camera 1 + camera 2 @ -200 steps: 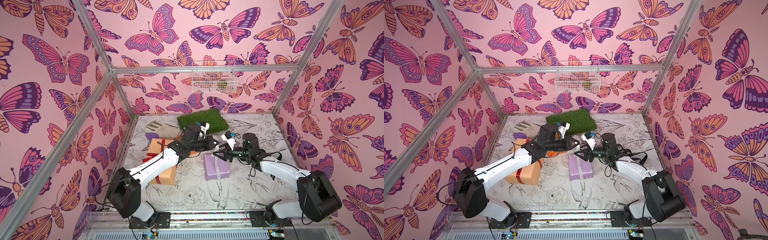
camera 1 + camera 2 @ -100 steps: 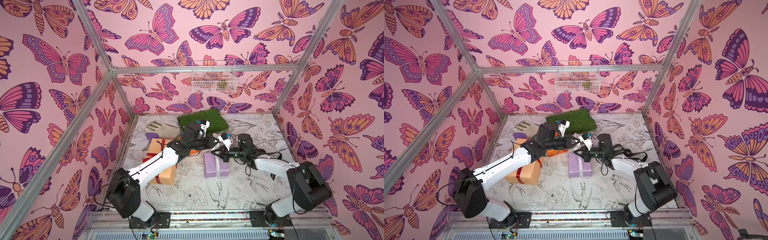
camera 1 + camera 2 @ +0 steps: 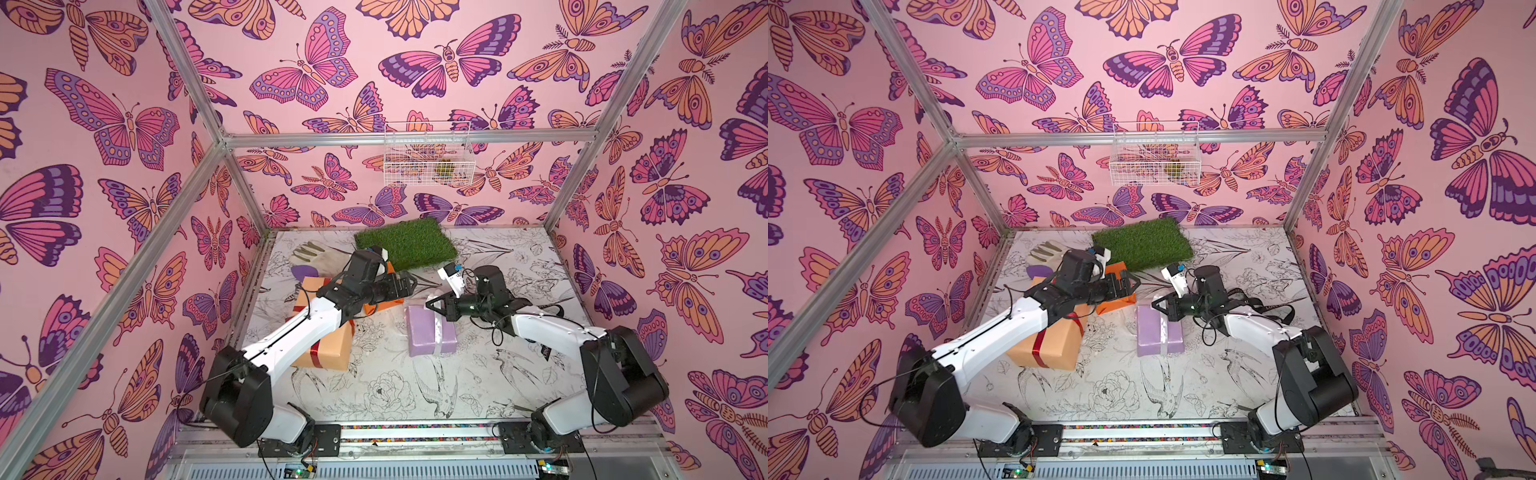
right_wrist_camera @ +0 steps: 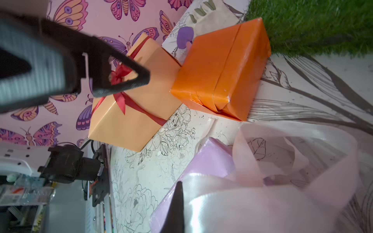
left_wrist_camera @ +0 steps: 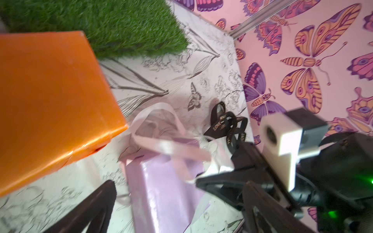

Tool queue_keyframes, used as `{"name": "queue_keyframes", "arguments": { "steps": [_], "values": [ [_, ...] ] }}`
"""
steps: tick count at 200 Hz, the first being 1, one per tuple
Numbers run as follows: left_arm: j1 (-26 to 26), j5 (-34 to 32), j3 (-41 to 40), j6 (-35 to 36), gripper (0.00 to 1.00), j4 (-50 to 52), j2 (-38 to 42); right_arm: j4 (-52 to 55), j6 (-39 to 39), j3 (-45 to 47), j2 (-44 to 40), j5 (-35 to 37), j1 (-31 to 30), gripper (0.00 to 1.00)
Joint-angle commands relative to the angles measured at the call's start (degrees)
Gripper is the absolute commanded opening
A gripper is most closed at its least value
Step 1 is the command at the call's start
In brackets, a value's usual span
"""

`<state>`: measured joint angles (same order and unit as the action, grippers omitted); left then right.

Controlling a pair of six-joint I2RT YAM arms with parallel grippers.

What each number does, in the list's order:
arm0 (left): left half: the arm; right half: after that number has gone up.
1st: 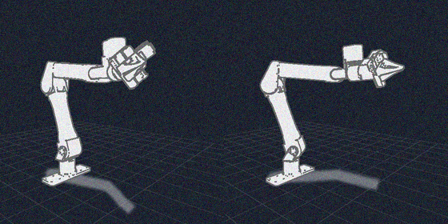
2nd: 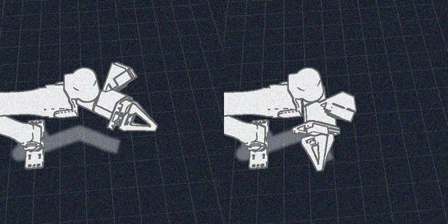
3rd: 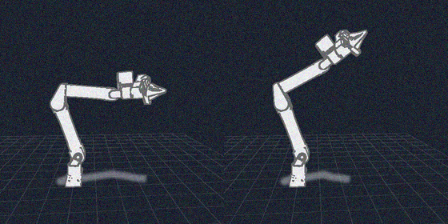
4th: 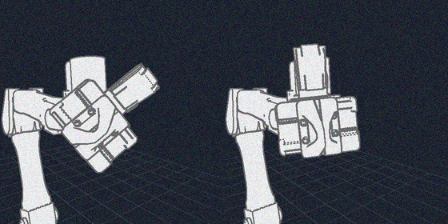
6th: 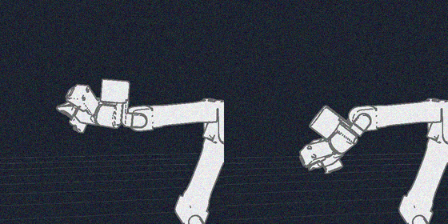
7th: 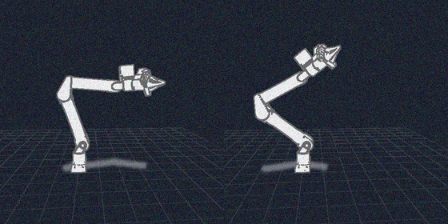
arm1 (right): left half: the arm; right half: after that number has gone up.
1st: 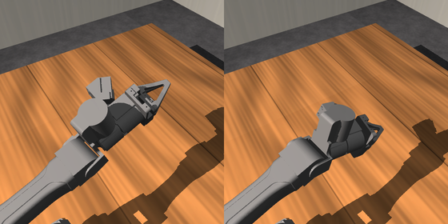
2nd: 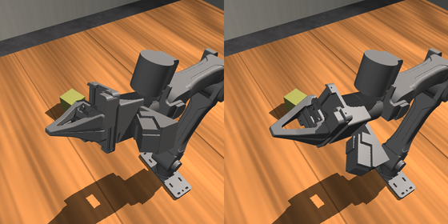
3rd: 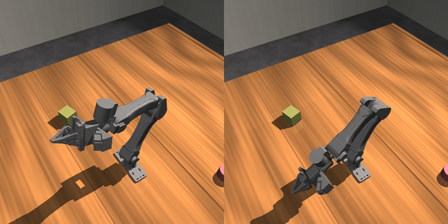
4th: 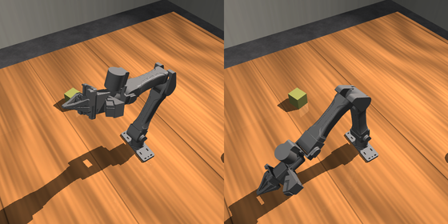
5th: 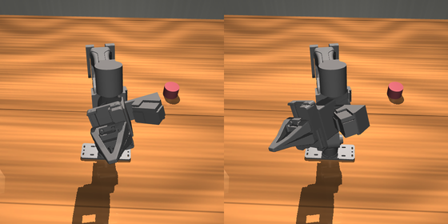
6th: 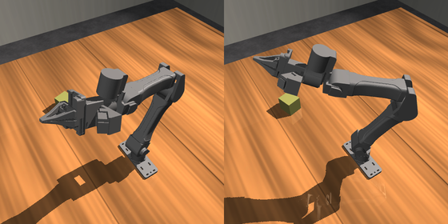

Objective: Untie the ribbon bows on the gift boxes
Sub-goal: Pull the ribbon from the gift box.

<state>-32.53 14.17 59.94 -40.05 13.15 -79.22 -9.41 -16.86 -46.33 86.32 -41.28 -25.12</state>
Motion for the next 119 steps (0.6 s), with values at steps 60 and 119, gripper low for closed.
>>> {"name": "queue_keyframes", "arguments": {
  "steps": [60, 119],
  "values": [
    [-5.55, 10.75, -13.83, -7.41, 0.0, -21.99, 1.46, 10.03, -19.5, -3.02, -4.21, 9.08, -1.24, 0.0],
    [-9.36, 15.51, -10.03, -10.19, 0.0, -33.11, -11.48, 15.72, -19.98, -6.0, -9.15, 11.68, -2.03, 0.0]
  ]
}}
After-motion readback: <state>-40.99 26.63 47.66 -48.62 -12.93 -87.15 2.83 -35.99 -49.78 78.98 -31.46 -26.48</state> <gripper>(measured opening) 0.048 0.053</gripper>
